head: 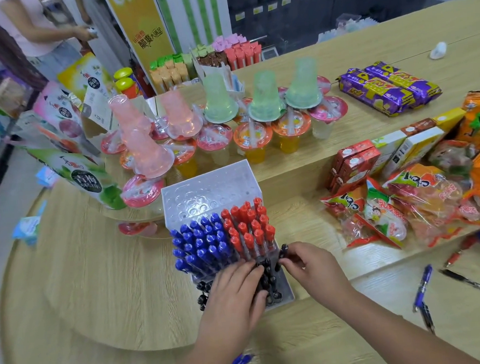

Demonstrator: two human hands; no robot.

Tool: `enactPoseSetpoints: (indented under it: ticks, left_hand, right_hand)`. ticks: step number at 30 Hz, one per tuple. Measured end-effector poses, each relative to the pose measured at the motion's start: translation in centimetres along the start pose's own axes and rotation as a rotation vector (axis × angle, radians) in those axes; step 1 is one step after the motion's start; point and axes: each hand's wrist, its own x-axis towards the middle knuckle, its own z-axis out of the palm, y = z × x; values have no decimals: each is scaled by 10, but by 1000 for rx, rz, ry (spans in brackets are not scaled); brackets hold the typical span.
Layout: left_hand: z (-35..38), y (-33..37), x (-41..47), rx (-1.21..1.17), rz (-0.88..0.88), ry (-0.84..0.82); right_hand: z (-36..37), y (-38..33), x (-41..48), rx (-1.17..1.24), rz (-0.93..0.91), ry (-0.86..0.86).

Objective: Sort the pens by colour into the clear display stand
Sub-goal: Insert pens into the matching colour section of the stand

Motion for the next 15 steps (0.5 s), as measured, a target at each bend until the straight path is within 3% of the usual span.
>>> enactPoseSetpoints:
  ticks: [5,15]
  left_hand:
    - [2,-1,0,4,3,-1]
    - [6,1,-1,23,-8,0]
  right_hand:
    - [11,3,0,-162,-36,-107]
    - [25,2,-3,-317,-122,-19]
